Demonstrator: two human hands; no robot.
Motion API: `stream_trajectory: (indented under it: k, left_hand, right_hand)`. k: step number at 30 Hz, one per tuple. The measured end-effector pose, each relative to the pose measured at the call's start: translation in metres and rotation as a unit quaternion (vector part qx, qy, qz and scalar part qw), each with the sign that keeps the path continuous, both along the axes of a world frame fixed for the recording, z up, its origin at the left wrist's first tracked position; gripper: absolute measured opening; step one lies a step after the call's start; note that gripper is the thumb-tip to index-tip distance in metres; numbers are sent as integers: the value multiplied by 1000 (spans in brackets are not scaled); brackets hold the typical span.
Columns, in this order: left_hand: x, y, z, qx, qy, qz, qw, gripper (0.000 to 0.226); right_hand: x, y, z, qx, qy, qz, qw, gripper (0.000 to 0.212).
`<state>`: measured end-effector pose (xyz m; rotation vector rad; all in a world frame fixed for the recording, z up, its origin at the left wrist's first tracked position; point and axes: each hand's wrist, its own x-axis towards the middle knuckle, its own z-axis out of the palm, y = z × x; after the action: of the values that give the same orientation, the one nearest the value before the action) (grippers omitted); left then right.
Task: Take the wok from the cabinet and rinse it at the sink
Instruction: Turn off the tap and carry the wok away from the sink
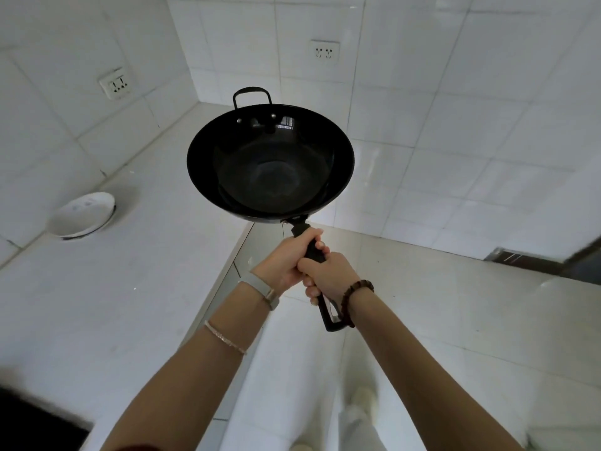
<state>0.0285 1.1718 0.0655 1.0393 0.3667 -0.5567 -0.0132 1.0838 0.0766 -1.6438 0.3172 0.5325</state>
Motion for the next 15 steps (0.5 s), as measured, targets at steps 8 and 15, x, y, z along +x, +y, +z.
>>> stream_trajectory:
  k: [8,15]
  left_hand:
    - [98,-56,-7,-1,2,30,1000,31]
    - [184,-107,-6,-21,10,89,996,32]
  right_hand:
    - [106,-61,-6,-4,-2,44,999,7]
    - [202,-115,1,-9,2,102,995,4]
